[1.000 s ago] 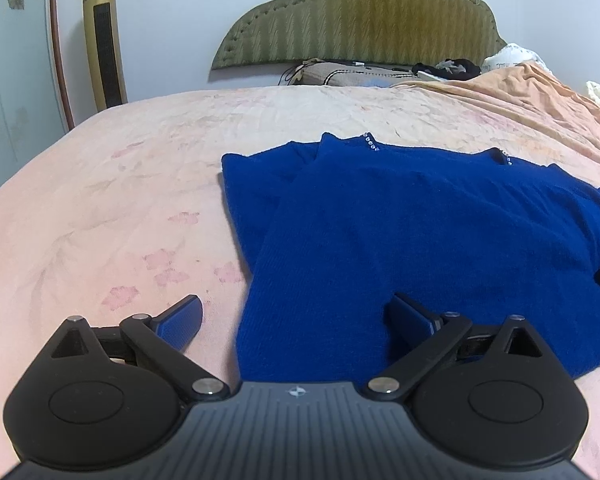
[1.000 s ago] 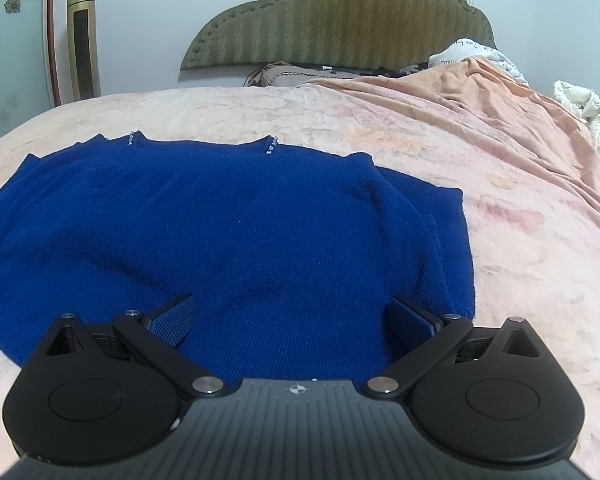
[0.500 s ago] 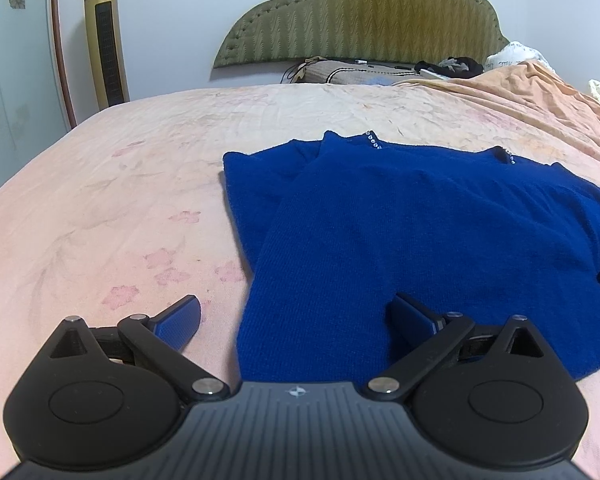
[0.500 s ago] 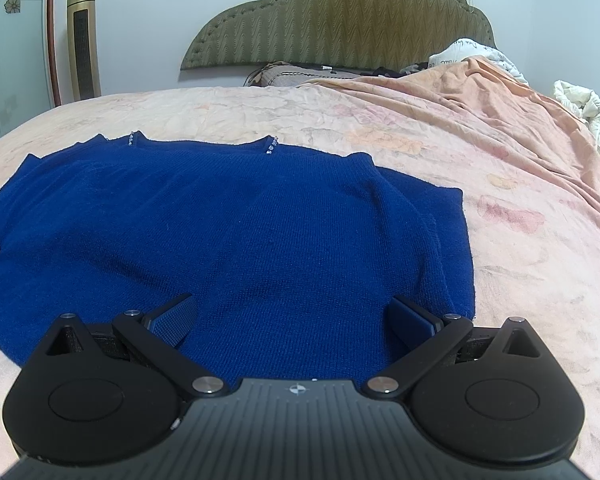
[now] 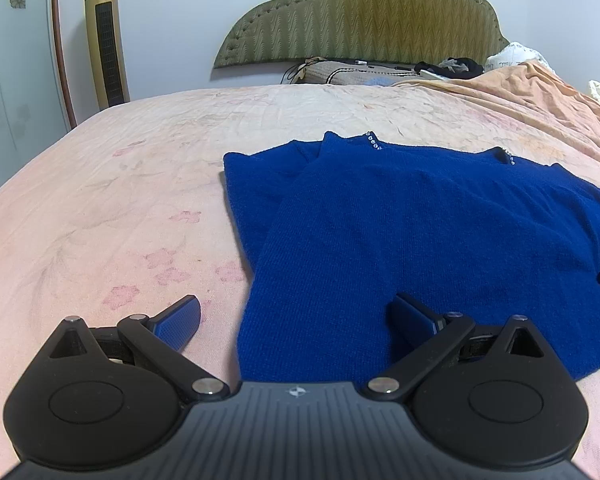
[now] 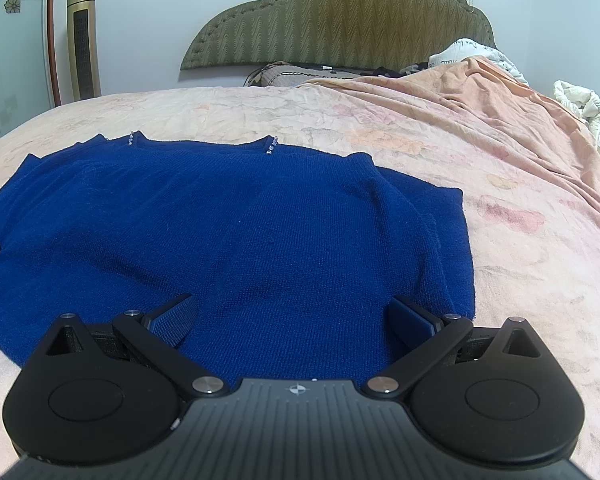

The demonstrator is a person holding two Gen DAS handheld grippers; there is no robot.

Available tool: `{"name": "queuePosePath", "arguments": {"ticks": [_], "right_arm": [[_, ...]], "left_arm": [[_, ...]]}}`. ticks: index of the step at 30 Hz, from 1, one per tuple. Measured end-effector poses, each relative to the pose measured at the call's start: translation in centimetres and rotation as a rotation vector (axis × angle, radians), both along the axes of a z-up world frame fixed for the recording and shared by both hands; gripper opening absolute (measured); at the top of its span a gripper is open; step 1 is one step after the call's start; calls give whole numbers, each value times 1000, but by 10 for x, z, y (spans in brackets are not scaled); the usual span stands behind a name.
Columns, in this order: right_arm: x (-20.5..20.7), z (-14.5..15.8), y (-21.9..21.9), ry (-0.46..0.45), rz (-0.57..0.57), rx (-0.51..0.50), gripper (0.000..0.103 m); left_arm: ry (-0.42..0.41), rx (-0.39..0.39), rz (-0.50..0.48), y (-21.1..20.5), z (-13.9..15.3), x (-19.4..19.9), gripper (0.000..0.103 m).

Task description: Fold small clothes

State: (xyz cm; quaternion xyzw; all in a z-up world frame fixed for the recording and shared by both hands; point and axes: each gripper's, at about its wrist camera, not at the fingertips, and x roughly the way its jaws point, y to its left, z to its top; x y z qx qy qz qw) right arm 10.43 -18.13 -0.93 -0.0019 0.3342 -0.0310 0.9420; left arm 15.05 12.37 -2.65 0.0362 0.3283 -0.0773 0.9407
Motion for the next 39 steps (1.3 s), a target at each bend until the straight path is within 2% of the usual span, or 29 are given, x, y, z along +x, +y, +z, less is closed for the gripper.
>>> {"name": "queuePosePath", "arguments": {"ticks": [9, 16, 23, 25, 27, 31, 32, 36, 37, 39], "right_arm": [[0, 0, 0, 0, 0, -1, 103], [0, 0, -1, 1, 1, 1, 103], [-8, 4, -1, -4, -24, 26, 103], [-19, 11, 0, -24, -62, 57, 103], [-32, 19, 5, -60, -53, 77, 103], [-50, 40, 27, -160, -11, -38, 103], [-51, 43, 30, -163, -14, -39, 103], [-46, 43, 23, -84, -3, 128, 103], [-47, 42, 24, -82, -3, 133, 103], [-50, 40, 32, -81, 4, 82, 103]], "left_arm": [[-16, 34, -3, -4, 1, -2, 103], [-64, 126, -17, -16, 2, -8, 103], [-63, 106, 4, -11, 5, -7, 103], [-71, 109, 15, -10, 7, -9, 103], [-68, 119, 15, -10, 10, -10, 103], [-74, 148, 17, -12, 14, -11, 103], [-73, 154, 16, -13, 15, -11, 103], [-82, 167, 22, -13, 22, -15, 103], [-91, 167, 20, -12, 24, -17, 103], [-103, 173, 18, -10, 29, -19, 103]]}}
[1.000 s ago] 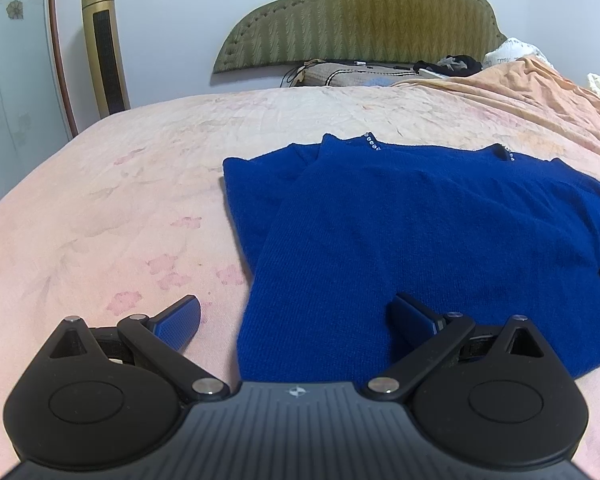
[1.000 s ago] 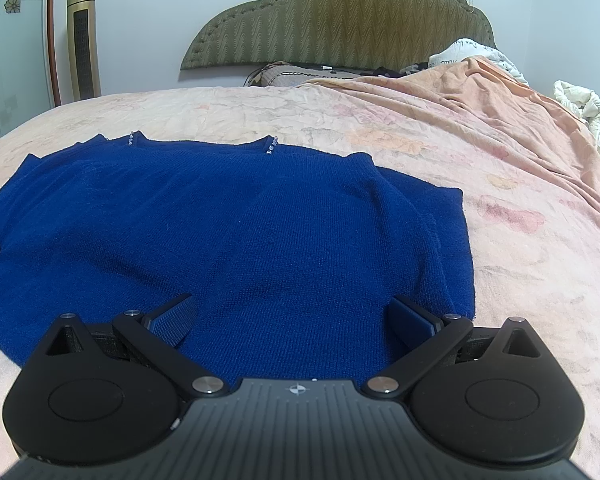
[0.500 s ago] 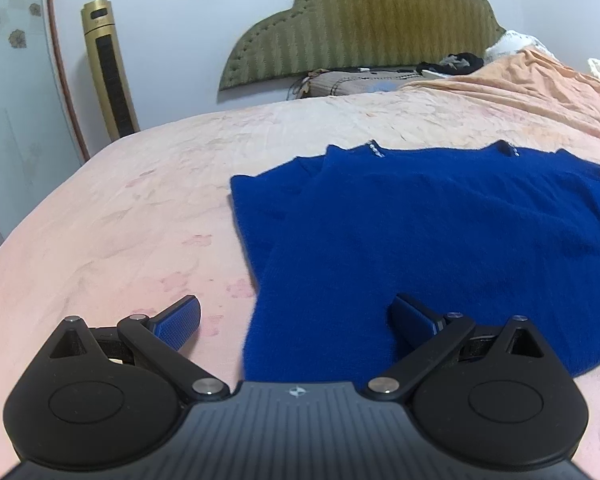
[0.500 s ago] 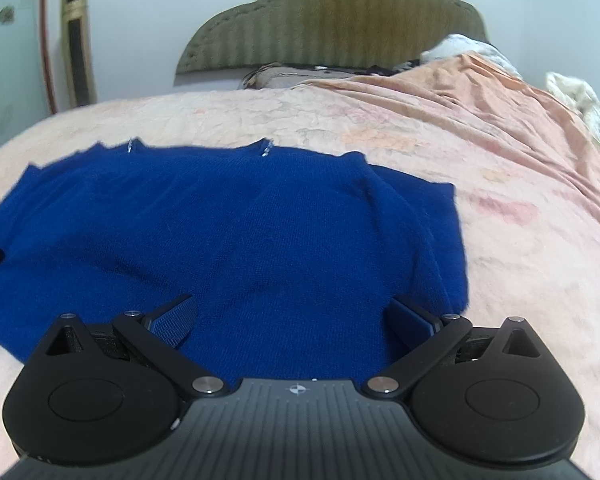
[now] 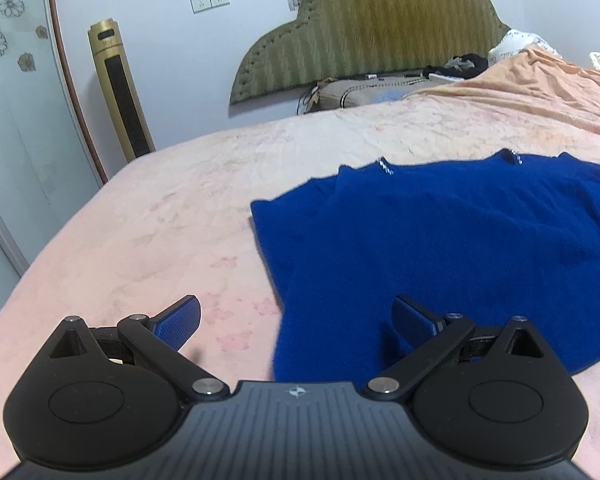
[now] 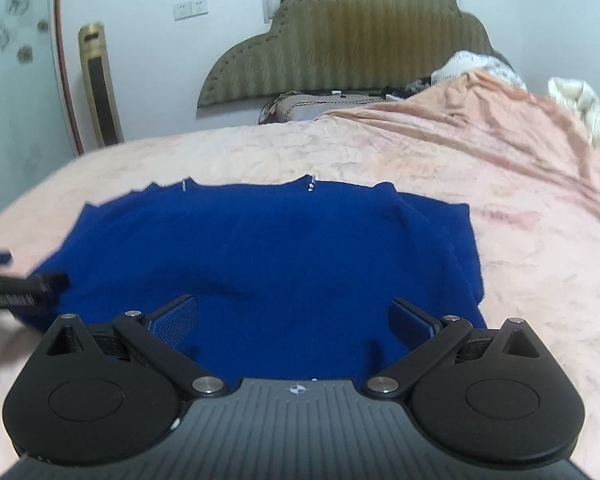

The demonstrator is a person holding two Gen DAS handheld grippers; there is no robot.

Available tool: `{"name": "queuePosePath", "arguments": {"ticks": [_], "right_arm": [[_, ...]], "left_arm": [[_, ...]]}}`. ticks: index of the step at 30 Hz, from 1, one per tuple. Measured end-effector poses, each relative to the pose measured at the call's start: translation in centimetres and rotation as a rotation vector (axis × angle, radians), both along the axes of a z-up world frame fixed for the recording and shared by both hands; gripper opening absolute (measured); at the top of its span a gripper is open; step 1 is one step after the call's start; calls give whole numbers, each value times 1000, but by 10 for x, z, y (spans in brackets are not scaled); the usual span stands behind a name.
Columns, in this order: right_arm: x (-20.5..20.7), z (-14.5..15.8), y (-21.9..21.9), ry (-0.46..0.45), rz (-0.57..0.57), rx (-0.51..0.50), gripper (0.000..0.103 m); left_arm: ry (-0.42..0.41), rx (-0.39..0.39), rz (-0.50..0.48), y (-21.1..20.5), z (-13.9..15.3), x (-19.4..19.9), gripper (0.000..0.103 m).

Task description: Fold small clothes

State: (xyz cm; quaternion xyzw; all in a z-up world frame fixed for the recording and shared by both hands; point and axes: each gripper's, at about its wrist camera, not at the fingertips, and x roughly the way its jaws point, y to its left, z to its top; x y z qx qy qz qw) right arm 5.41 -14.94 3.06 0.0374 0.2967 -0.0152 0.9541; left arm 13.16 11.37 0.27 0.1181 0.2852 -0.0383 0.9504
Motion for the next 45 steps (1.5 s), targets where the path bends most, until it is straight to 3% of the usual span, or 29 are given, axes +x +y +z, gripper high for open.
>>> {"name": "queuePosePath", "arguments": {"ticks": [8, 10, 13, 16, 20, 26, 31, 37, 45], "right_arm": [[-20, 14, 37, -116, 50, -212, 103], [-18, 15, 45, -102, 74, -251, 103], [-14, 14, 50, -63, 115, -221, 103], [-15, 14, 60, -58, 157, -203, 102], [-17, 14, 84, -90, 207, -265, 102], [-16, 15, 111, -98, 269, -307, 102], [-13, 17, 121, -98, 252, -381, 102], [-9, 14, 113, -55, 249, -307, 102], [-18, 9, 137, -102, 309, -437, 102]], "left_arm": [[10, -3, -22, 11, 16, 10, 103], [1, -11, -24, 14, 19, 14, 103], [-27, -32, -25, 20, 23, 19, 103], [4, -16, -17, 22, 23, 28, 103], [68, 13, 10, 20, 20, 38, 103], [70, 14, 32, 18, 18, 40, 103], [70, 28, 37, 18, 19, 43, 103], [91, 14, 43, 22, 20, 49, 103], [138, -7, 70, 28, 18, 58, 103]]}}
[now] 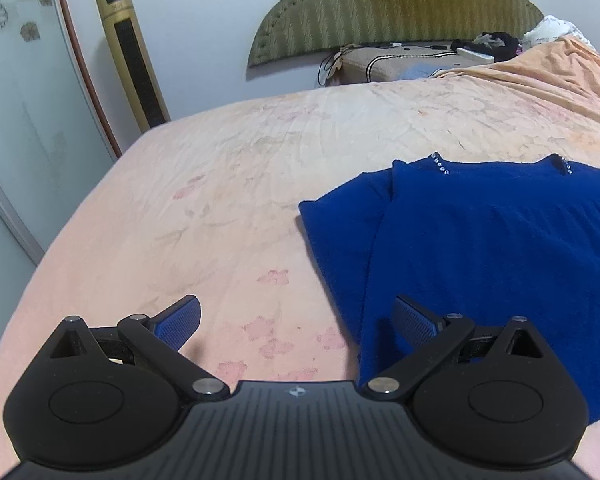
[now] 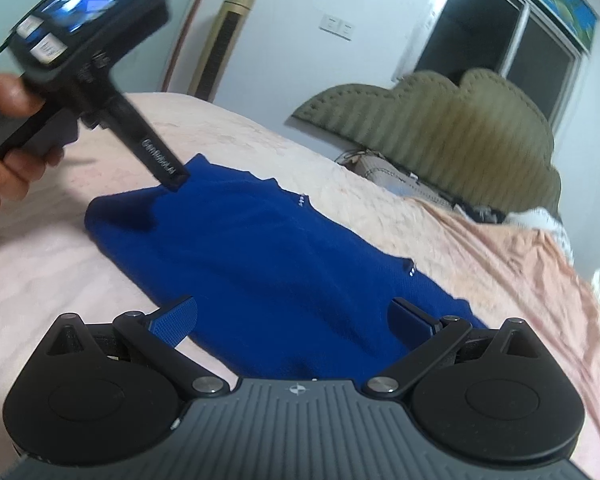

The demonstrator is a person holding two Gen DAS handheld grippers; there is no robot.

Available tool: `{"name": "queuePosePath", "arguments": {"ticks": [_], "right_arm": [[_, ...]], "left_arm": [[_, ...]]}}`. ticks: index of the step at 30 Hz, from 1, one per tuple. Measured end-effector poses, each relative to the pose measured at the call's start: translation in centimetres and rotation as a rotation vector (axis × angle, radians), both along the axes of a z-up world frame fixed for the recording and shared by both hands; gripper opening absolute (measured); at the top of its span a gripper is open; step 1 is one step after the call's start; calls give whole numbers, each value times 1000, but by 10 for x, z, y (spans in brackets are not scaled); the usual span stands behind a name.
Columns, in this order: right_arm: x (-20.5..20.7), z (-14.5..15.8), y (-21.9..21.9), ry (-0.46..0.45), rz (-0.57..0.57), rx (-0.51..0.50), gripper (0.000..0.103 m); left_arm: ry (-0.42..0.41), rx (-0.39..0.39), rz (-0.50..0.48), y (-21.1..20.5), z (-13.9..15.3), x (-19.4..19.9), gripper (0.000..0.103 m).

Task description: Fold small clothes

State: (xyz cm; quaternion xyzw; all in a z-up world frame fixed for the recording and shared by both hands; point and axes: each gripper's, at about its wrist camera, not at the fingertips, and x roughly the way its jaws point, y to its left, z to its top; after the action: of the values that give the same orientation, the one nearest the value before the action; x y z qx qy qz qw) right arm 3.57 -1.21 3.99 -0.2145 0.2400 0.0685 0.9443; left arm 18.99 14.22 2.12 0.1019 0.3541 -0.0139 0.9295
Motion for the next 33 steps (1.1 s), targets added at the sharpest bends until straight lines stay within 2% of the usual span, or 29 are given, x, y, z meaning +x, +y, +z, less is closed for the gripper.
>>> {"name": "queuePosePath", "arguments": {"ticks": [15, 22, 27, 33], "right_arm": [[-1, -4, 13, 22, 53, -14, 100], [-3, -10, 24, 35, 75, -38, 99], [-2, -17, 38, 20, 86, -91, 97], [-3, -24, 53, 17, 107, -131, 96]], "left_arm": [[46, -13, 25, 3, -6, 14, 103], [100, -103, -19, 14, -5, 32, 103], [152, -175, -41, 21, -8, 47, 103], [133, -188, -73, 14, -7, 46, 103]]}}
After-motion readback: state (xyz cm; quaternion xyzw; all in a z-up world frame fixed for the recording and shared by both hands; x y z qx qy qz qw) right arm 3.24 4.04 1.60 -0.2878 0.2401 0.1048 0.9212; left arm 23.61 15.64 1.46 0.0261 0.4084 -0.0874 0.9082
